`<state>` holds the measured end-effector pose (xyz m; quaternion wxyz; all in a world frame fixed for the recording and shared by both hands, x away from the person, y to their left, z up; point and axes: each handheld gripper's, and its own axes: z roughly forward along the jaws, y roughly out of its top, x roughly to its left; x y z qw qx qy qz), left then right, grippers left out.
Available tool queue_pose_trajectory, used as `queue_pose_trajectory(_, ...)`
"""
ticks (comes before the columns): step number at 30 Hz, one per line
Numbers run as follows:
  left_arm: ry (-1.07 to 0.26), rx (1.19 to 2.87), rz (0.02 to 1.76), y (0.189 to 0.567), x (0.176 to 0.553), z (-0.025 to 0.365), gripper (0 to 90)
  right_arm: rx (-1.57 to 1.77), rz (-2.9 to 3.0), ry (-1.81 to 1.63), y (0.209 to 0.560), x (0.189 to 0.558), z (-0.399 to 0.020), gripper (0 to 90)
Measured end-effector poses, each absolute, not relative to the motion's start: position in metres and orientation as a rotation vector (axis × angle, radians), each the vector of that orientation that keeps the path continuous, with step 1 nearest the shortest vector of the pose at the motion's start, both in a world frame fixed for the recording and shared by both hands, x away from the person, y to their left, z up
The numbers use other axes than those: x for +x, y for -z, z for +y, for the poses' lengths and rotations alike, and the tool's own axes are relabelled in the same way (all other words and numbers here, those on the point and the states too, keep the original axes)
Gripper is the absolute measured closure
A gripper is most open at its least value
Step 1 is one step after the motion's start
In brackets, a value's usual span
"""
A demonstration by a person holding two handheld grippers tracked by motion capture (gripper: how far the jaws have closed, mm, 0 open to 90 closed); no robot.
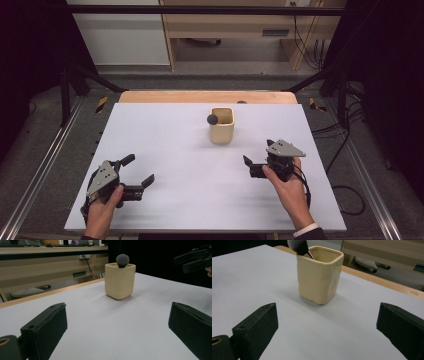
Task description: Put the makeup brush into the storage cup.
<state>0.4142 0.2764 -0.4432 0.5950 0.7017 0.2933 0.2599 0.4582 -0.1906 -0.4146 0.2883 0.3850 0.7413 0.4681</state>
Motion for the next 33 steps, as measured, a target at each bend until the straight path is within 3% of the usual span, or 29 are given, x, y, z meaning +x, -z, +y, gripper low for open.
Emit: queue_pose_trajectory(33, -0.608, 1.641, 0.678, 0.444, 0.413, 0.276, 1.5, 1.092, 1.829, -1.282, 0.436, 0.423, -0.256, 5.7)
